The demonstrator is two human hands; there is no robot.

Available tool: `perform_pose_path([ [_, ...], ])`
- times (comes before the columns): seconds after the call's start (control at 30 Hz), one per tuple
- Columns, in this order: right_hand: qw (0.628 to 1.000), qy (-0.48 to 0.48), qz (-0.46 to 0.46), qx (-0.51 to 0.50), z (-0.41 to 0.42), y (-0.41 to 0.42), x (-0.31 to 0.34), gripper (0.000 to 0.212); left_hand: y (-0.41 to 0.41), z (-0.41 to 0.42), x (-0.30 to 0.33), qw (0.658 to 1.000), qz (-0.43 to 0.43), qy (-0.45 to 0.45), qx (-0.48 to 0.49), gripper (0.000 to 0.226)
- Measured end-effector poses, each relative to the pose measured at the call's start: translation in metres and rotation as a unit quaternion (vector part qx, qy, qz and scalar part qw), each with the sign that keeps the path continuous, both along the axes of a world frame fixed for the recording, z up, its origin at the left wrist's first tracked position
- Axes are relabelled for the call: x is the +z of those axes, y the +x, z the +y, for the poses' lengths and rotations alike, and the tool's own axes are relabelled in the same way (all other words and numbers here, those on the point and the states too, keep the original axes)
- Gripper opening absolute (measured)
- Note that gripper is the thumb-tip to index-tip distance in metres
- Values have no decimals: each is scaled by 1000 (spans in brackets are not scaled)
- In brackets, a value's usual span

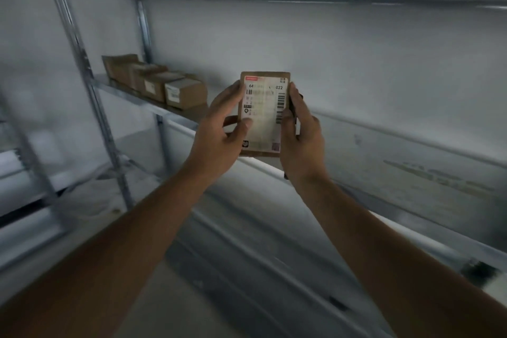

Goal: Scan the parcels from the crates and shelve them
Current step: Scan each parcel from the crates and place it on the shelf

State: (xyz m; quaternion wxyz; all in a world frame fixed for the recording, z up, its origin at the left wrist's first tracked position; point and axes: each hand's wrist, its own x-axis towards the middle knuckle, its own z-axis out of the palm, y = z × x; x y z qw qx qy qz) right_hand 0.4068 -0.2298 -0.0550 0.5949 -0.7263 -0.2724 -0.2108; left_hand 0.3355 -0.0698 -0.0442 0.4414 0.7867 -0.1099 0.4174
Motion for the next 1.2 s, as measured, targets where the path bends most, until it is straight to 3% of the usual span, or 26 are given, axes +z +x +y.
perform_pose_path([
  [0.27, 1000, -19, -9, -1, 109, 48, 2, 53, 44, 104, -2, 1000, -15, 25, 2, 59],
  [0.47, 997, -14, 18, -69, 190, 75, -6, 53, 89, 196, -6, 995, -50, 74, -45, 57],
  [0.8, 982, -44, 112, -149, 274, 92, -11, 48, 148, 299, -11, 987, 58, 80, -130, 60],
  [1.2, 949, -188, 143, -209, 284, 175, 0, 46, 244, 319, -19, 976, 150, 50, -147, 62],
])
